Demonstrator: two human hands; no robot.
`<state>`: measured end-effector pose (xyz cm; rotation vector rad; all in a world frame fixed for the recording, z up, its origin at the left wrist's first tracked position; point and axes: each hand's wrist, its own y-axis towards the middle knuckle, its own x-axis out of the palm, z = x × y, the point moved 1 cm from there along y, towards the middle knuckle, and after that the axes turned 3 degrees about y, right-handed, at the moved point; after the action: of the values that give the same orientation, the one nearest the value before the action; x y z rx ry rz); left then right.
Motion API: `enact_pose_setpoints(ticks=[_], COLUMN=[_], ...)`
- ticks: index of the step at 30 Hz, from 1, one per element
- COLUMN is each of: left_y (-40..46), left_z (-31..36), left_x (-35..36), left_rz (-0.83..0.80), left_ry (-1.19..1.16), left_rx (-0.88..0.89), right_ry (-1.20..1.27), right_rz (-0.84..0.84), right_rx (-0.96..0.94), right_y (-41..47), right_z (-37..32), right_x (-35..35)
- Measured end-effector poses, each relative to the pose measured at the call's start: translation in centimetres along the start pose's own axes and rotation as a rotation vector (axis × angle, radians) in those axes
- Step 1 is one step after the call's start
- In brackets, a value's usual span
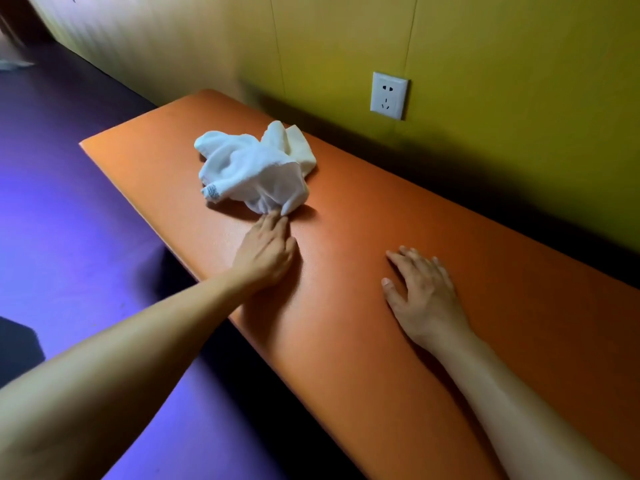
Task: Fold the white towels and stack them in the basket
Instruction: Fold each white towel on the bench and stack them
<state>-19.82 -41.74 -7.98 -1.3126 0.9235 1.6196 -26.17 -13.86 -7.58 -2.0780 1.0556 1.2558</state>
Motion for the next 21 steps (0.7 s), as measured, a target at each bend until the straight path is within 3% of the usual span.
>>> enact_pose_setpoints(ticks=[6, 14, 21], left_y=[-8.4, -18.7, -22.5], left_z=[8.2, 19.5, 23.7], left_x=[0.3, 1.0, 1.2], left_rz=[-0.045, -0.160, -0.227], left_ry=[-0.030, -0.102, -0.120], left_rx=[0.099, 0.188, 0.306], right_ry=[0.132, 0.384, 0.424], right_rz=[-0.079, 0.169, 0.286], right_rx=[0.042, 0.127, 0.162], right_y=[-4.8, -10.1, -14.0], right_z=[0.6, 3.3, 6.3], right_x=[-2.1, -6.0, -7.8])
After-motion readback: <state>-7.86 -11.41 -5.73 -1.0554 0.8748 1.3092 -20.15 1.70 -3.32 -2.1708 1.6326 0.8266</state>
